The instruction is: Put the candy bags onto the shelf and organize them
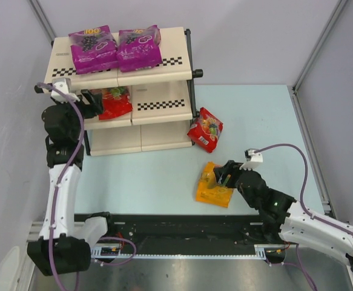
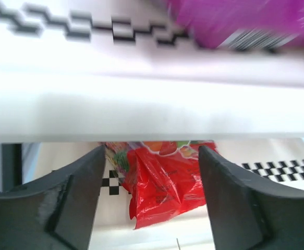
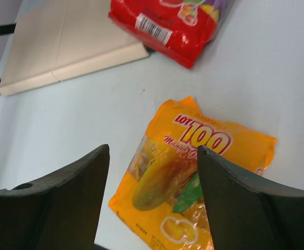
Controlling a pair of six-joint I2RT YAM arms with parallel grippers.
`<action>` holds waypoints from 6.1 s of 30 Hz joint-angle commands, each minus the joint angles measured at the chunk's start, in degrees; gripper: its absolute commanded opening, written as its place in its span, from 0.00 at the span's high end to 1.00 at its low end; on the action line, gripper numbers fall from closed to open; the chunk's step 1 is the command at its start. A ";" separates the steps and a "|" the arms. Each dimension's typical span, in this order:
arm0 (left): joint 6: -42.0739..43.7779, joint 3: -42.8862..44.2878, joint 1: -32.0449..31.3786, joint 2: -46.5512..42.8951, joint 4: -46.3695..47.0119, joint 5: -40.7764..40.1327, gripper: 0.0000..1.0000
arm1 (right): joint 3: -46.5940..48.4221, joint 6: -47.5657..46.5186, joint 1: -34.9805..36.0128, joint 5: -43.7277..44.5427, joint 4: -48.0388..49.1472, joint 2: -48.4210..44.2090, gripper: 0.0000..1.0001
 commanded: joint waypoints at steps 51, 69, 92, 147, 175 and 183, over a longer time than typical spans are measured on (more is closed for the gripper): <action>-10.88 -16.73 -6.95 -33.89 -15.31 6.72 0.01 | 17.00 -4.62 -34.83 -40.86 38.58 41.61 1.00; -10.35 -12.16 -6.87 -38.90 -28.59 14.90 0.02 | 16.39 -13.36 -0.83 -27.08 -10.56 15.10 0.61; -11.58 -16.38 -6.95 -41.54 -30.69 20.26 0.06 | 13.75 -5.09 4.46 -17.11 2.57 21.50 0.65; -17.81 -20.06 -31.00 -22.47 -26.57 -8.36 0.04 | 22.63 -10.64 18.17 -10.55 20.55 41.30 0.44; -29.51 -31.58 -40.79 -30.90 -29.03 -24.39 0.04 | 14.71 26.61 23.53 2.29 38.56 56.40 0.22; -29.25 -30.18 -40.88 -32.22 -29.38 -24.48 0.04 | 20.07 34.80 23.53 2.03 32.50 62.47 0.23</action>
